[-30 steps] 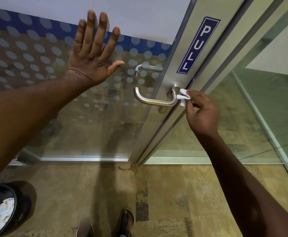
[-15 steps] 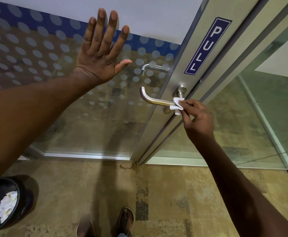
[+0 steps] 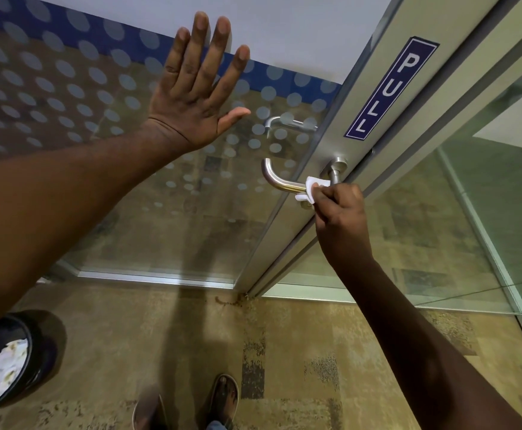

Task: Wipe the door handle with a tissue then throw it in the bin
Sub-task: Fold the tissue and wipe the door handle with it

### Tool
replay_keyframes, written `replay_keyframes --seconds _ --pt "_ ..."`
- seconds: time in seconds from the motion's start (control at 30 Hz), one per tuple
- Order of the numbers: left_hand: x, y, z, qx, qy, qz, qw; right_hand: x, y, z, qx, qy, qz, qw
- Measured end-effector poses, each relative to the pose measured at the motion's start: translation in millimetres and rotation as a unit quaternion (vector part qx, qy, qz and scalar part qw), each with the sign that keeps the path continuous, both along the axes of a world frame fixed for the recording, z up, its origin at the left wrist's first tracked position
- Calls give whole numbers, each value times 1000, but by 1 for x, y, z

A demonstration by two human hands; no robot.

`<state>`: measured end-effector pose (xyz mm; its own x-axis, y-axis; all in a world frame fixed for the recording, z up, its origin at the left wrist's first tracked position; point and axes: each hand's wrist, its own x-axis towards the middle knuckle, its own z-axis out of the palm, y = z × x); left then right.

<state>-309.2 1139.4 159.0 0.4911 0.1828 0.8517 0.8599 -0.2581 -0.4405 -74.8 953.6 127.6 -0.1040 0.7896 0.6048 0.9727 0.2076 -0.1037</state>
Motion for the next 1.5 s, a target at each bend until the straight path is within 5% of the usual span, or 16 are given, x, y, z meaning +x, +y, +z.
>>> replay_keyframes --seconds 0.53,0.67,1.1,1.5 --pt "-13 3 -8 -3 -6 -19 1000 -84 20 3 -30 -119 37 992" --pt "-17 7 -9 23 -6 -29 999 -125 46 23 -133 -67 11 989" --pt "-2 3 -14 -19 -19 -43 999 -123 31 11 -198 -66 -27 978" --pt "4 -23 -13 -108 -27 -39 993 -108 0 23 -160 41 -44 985"
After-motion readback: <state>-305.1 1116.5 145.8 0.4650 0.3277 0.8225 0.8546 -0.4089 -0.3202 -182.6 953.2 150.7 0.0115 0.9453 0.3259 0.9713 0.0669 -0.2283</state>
